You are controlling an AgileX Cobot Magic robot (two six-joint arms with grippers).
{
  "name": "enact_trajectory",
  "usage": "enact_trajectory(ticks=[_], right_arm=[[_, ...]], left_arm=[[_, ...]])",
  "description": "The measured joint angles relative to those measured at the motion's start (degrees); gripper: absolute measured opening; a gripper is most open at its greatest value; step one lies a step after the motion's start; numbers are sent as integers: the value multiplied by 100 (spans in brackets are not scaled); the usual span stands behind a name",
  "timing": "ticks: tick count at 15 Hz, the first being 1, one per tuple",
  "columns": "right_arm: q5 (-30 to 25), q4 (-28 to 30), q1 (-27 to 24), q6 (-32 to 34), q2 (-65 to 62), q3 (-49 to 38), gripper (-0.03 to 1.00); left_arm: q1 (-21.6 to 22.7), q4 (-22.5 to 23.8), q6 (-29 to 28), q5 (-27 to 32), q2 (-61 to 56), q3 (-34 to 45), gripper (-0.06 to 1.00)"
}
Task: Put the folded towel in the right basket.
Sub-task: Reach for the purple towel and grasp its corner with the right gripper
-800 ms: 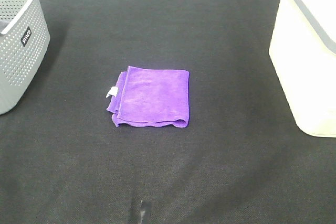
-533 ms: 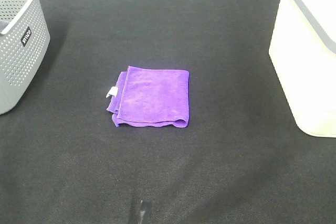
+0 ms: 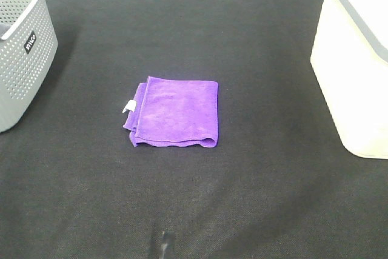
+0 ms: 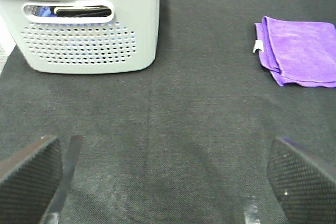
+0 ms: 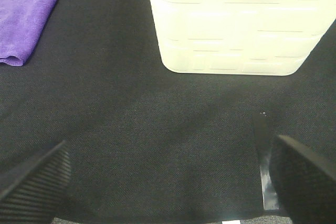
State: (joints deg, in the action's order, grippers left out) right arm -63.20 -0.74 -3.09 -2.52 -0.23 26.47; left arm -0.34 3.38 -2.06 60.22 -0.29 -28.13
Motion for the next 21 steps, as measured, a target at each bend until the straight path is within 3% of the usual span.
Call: enact_trajectory(ticks=[21], right_arm=[[0, -11, 0, -6, 0, 0, 98]], left_arm=[[0, 0, 0, 0, 0, 0, 99]])
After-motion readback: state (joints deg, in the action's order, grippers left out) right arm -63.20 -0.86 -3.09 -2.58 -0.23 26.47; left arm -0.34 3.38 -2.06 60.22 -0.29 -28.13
